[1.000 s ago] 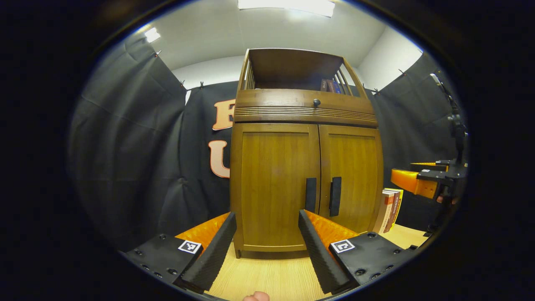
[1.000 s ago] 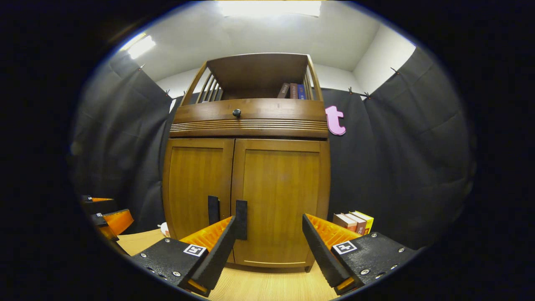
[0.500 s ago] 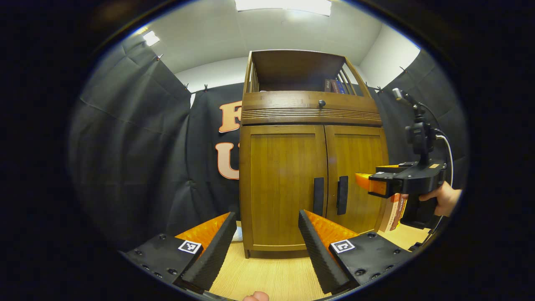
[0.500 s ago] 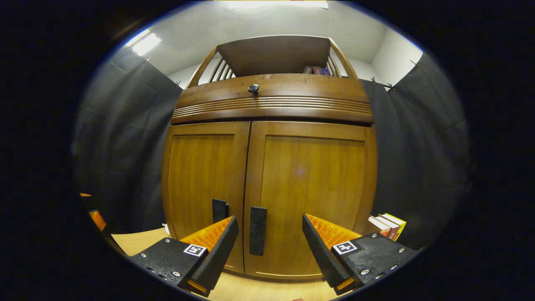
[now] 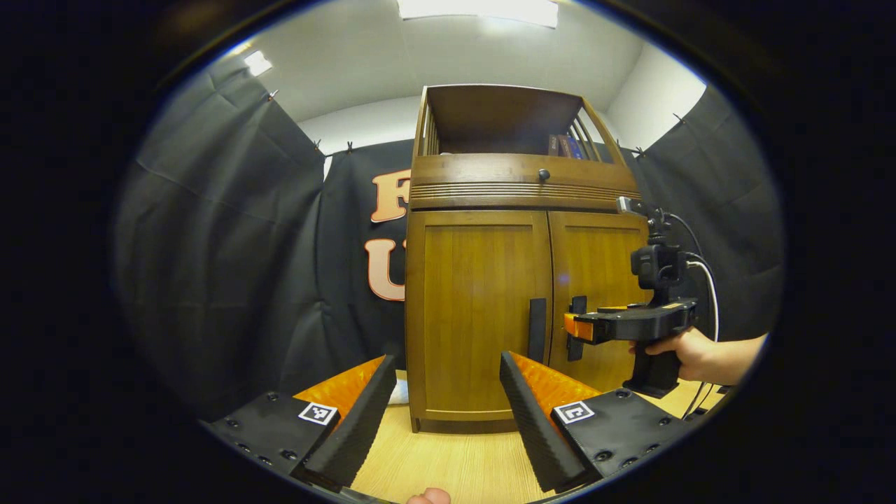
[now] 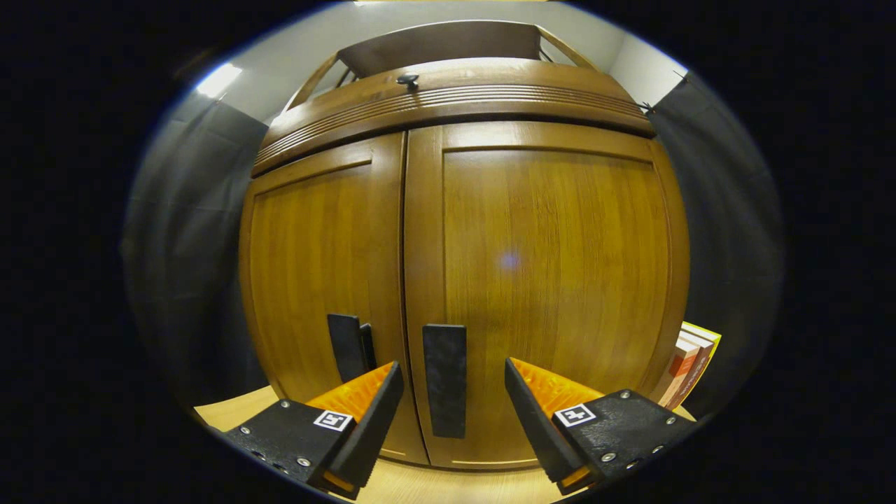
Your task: Open the right door of the double-door shoe cabinet with the right hand, and open the left door with the left hand.
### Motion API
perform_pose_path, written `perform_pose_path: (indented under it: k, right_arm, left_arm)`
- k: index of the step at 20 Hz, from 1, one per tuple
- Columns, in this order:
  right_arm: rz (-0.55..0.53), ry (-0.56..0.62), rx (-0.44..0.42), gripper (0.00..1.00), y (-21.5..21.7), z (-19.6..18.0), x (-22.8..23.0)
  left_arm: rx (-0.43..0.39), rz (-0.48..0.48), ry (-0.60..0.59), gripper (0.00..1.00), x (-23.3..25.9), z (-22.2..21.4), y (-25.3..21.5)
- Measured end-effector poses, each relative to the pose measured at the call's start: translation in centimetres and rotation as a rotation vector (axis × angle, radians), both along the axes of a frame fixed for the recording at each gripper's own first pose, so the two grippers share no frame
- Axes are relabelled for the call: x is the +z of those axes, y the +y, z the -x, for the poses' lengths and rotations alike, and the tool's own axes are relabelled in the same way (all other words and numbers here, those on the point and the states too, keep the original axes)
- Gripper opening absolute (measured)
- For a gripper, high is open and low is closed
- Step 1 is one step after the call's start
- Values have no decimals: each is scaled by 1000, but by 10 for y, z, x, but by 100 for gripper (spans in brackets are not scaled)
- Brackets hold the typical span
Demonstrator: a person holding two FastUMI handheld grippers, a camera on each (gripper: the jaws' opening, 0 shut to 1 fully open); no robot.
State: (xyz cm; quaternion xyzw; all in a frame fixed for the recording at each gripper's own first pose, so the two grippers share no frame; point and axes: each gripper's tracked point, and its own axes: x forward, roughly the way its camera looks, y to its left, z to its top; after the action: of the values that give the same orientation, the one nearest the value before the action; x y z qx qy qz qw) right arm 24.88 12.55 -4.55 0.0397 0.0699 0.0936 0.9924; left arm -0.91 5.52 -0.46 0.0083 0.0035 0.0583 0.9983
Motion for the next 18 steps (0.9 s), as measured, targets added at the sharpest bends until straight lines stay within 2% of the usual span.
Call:
perform_pose_path:
  k: [1,2,3,4,5,6,8,9,10,11,12,13,15,16,17,18]
  right_arm:
    - [-7,11,-4,86,0,-4,-3]
    - [-21,19,-8,90,1,-6,-4]
    - [-32,23,-14,82,0,-9,-5]
    - [-36,21,-27,81,-2,-12,-5]
    - [-47,25,-21,72,-1,-16,-5]
    - [-55,34,-13,76,2,-20,-6]
    - [-56,34,-26,70,3,-22,-7]
    - [-32,25,-25,75,4,-24,-6]
    - [-4,15,-29,74,5,-24,-6]
    - [11,6,-30,57,7,-27,-8]
    - [16,9,-35,54,9,-24,-10]
    - [-6,5,-24,46,15,-26,-11]
    - [-33,15,-20,34,18,-25,-12]
    - [-34,12,-11,32,18,-22,-9]
    - [-30,13,-8,34,20,-23,-9]
    - [-21,3,-9,30,19,-24,-8]
  left_arm:
    - [1,-1,4,97,-1,0,1]
    - [6,-4,8,97,-2,1,3]
    - [12,-8,9,97,-2,-1,6]
    - [22,-11,5,97,-1,1,9]
    - [31,-11,3,94,-1,1,12]
    - [38,-8,2,96,0,2,14]
    - [43,-9,2,96,-1,3,17]
    - [50,-14,1,96,0,2,20]
    - [56,-17,4,94,-1,1,23]
    - [58,-14,6,94,-2,0,24]
    - [57,-11,6,97,-1,-1,24]
    - [55,-13,6,94,1,0,24]
    - [54,-29,8,96,2,0,24]
    - [56,-37,3,94,2,1,24]
    - [54,-39,-3,94,4,1,24]
    - [50,-36,-5,94,5,0,22]
